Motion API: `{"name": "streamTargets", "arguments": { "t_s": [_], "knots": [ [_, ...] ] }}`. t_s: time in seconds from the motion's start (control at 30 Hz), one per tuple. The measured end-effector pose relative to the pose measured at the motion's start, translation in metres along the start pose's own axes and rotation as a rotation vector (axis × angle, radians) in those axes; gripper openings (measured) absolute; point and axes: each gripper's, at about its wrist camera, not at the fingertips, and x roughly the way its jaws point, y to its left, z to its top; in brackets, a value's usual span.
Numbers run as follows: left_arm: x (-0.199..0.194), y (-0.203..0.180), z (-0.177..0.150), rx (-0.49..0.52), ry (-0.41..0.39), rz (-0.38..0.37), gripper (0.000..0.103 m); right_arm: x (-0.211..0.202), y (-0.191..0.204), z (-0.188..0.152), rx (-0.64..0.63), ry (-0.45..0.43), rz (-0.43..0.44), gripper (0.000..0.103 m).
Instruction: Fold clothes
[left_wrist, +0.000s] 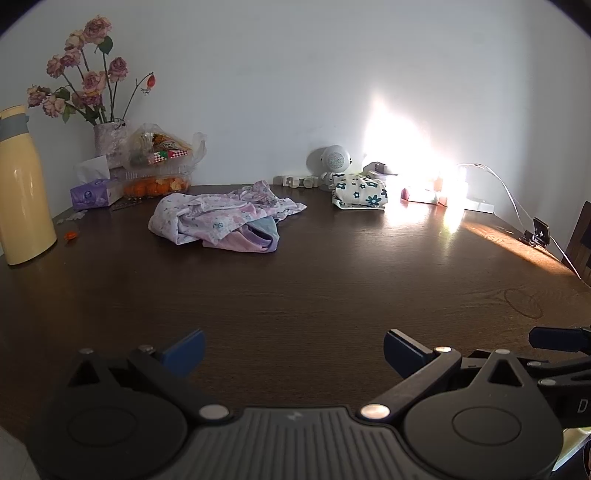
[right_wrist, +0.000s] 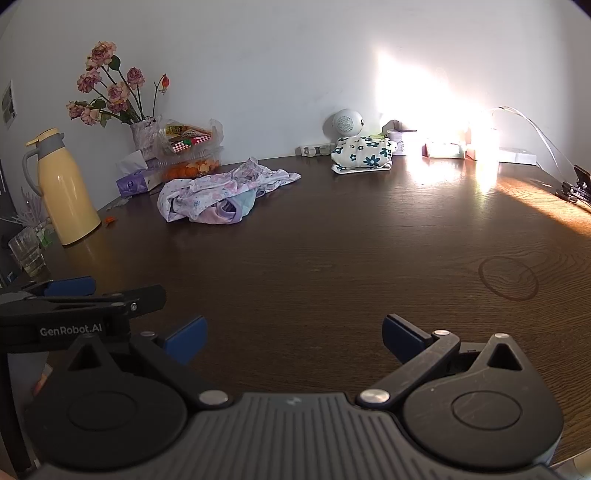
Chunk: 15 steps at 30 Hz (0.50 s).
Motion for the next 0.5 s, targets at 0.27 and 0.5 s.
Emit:
{"name": "streamTargets", "arguments": {
  "t_s": [0.27,0.5],
  "knots": [
    [0.0,-0.001,-0.0017,0.007,0.002,-0.001,0.103,0.0,0.0006,-0.001,-0.004,0.002,-0.001,0.103],
    [0.0014,-0.0012,-0.002,0.009,0.008,0.001,0.103,0.0014,0.0013,-0.0017,-0.009,0.007,-0.004,0.103]
  ]
}}
